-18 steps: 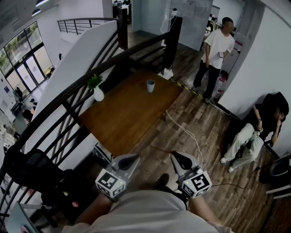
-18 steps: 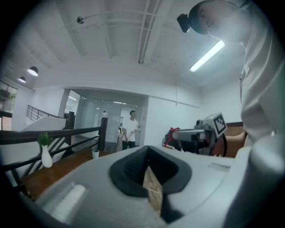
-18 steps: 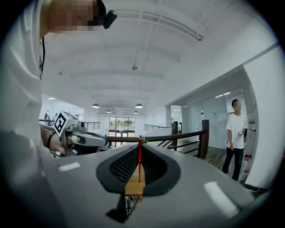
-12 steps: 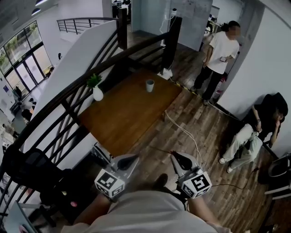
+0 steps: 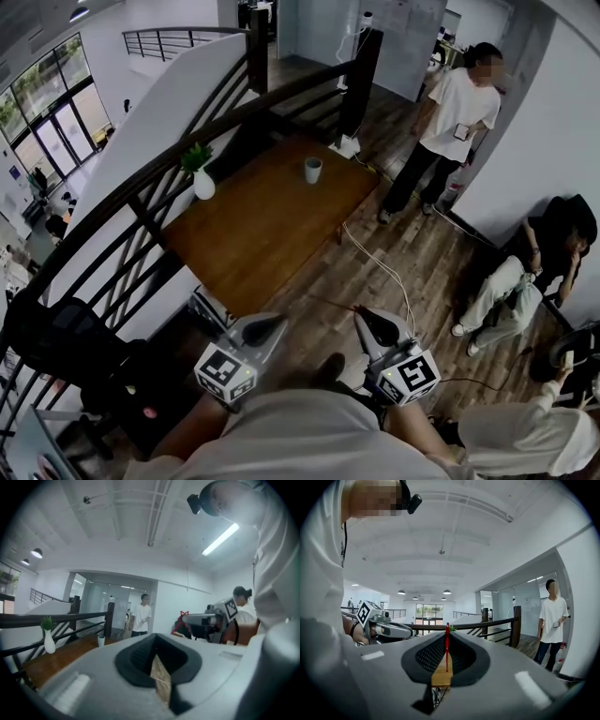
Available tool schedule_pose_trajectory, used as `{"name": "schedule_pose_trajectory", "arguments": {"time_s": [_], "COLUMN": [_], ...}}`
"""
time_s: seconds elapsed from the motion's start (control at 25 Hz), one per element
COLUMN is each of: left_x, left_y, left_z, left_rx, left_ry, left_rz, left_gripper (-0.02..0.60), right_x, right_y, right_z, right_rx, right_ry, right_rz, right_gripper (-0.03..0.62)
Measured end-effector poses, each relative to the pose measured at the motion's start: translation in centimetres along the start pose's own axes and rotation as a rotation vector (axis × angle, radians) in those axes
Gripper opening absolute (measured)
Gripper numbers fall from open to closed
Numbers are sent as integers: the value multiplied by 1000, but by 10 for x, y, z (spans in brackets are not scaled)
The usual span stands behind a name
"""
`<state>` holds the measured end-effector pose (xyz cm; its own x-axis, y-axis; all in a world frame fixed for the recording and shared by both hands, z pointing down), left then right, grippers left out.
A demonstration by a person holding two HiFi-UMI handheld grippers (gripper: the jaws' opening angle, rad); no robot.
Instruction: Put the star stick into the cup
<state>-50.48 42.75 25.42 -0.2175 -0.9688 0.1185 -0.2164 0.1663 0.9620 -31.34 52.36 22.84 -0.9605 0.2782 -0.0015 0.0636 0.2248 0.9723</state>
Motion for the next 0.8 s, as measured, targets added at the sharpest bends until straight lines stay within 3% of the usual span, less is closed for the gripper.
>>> {"name": "schedule_pose_trajectory", "arguments": {"time_s": [0.52, 0.8], "left_x": [25, 40], "left_y": [-9, -30], "left_z": [-61, -146], "left_rx": [28, 29], "left_ry": [11, 21], "left_rz": [10, -3], "left_gripper": [3, 3], "right_x": [-57, -142], "right_y": [4, 3], "right_z": [-19, -23], "right_rx": [10, -18], "right_ry": [13, 35], "right_rz": [-18, -28], "right_gripper": [25, 25]}}
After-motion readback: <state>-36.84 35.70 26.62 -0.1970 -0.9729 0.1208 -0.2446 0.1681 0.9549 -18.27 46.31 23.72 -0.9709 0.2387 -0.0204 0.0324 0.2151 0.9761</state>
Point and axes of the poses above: the fingertips, and each gripper's own axes: z backward along the fingers, x to its left, y out of its underside, the point moved 6 cm from there along z, backward along the fingers, and after that the axes turned 8 degrees about x, right-handed, at the moved point
